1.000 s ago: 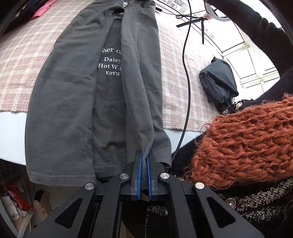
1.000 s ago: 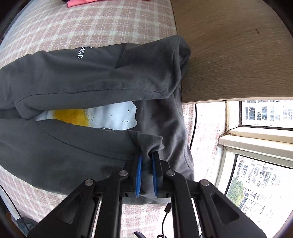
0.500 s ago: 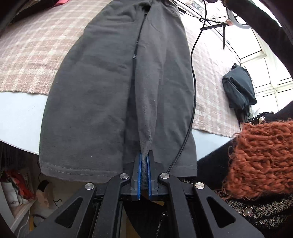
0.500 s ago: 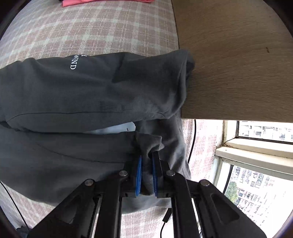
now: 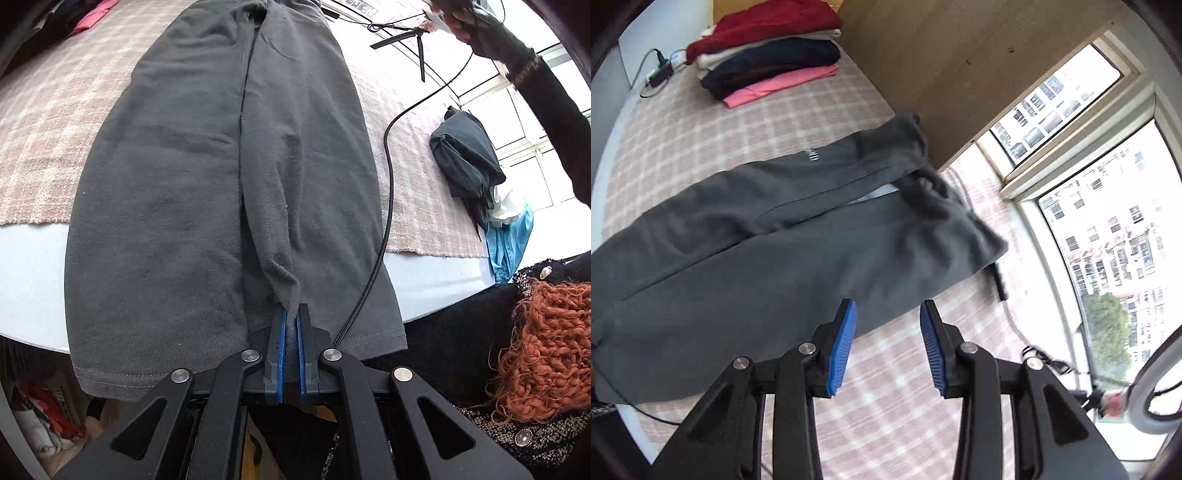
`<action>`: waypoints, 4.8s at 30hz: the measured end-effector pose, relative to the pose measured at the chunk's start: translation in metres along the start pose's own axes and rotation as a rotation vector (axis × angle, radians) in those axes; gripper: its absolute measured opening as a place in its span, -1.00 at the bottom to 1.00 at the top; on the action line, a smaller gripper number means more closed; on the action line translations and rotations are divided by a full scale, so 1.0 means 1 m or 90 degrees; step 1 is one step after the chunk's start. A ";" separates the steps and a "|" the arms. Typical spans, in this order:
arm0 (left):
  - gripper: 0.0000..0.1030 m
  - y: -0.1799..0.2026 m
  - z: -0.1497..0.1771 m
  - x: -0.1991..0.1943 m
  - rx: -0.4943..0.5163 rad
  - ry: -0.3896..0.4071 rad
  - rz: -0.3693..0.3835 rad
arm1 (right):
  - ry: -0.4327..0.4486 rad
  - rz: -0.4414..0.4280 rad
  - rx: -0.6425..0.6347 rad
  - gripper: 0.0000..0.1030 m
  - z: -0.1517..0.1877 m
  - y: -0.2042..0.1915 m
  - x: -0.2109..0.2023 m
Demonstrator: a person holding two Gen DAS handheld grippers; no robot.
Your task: Fold clothes
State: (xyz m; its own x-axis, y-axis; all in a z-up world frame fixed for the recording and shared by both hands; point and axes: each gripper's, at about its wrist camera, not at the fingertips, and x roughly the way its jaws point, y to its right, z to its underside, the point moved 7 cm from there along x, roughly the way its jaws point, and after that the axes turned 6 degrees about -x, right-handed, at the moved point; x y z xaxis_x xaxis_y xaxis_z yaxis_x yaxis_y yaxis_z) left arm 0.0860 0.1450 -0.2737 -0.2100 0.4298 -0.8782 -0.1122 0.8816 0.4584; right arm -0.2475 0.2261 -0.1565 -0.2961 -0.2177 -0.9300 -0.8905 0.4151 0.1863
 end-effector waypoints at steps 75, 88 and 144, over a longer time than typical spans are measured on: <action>-0.91 0.009 -0.001 0.015 0.098 -0.024 0.033 | 0.086 -0.002 0.110 -0.56 0.172 -0.368 0.035; -0.90 0.036 0.013 0.026 0.073 -0.011 0.126 | 0.136 0.011 0.294 -0.91 0.217 -0.344 0.004; -0.64 0.117 0.013 0.020 0.274 0.017 -0.025 | -0.001 -0.195 0.494 -0.30 0.126 -0.098 0.100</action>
State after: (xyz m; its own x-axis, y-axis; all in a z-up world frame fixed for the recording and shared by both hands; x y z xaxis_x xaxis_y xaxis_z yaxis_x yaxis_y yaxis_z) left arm 0.0814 0.2594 -0.2393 -0.2391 0.3948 -0.8871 0.2942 0.9001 0.3213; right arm -0.1463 0.2754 -0.3076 -0.0788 -0.4182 -0.9049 -0.4397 0.8292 -0.3450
